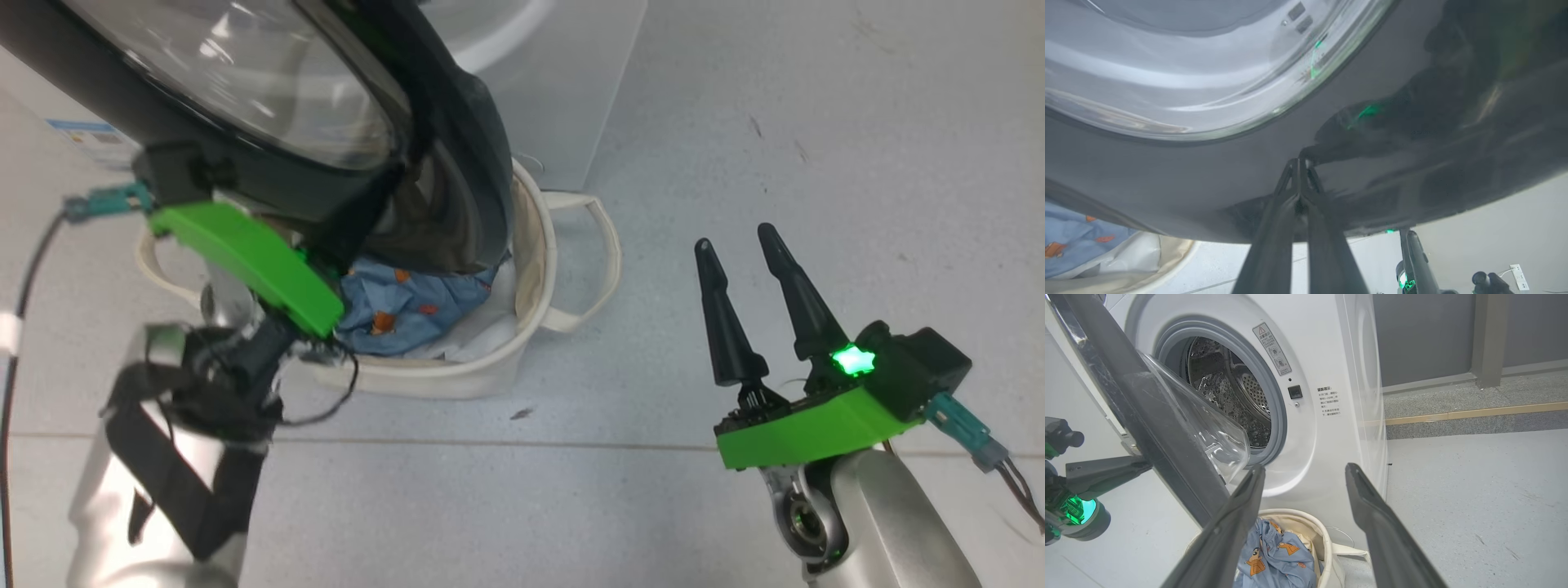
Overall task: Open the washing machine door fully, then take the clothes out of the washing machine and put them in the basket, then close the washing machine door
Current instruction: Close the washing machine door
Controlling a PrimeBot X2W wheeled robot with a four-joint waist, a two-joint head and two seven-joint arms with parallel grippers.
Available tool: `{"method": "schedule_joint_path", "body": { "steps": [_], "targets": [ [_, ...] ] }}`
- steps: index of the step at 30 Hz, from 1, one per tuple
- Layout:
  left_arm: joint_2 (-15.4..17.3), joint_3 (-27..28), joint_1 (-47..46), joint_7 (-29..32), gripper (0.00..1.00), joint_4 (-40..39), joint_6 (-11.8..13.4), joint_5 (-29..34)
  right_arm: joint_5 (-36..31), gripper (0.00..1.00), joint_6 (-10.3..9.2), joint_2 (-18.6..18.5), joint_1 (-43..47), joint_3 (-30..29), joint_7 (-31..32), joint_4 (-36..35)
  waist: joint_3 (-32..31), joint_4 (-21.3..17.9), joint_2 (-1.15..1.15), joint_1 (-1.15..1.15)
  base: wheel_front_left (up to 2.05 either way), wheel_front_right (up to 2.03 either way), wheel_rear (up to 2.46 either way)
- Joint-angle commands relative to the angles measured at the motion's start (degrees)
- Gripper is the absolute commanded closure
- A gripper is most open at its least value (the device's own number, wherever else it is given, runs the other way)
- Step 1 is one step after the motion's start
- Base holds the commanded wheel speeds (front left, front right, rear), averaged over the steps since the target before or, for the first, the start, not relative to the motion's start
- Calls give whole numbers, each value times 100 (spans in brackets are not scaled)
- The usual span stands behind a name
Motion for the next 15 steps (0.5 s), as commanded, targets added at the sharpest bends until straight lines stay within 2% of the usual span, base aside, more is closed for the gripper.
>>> {"method": "schedule_joint_path", "body": {
  "steps": [1, 9, 15],
  "targets": [
    [214, 166, 30, -40, 100, -248, -37, 83, 39, 0, 3, 65, -10, 113, -28, -158, -104, 49, 0, 0, 0, 0, 0],
    [506, 102, 887, -1005, 100, -693, -25, 1049, -38, 0, 3, 65, 171, 115, -28, -116, -635, 326, 0, 0, 0, 0, 0],
    [736, -38, 1527, -1839, 100, -966, 205, 2118, -129, 0, 3, 65, 306, 128, -28, -132, -909, 527, 0, 0, 0, 0, 0]
  ]
}}
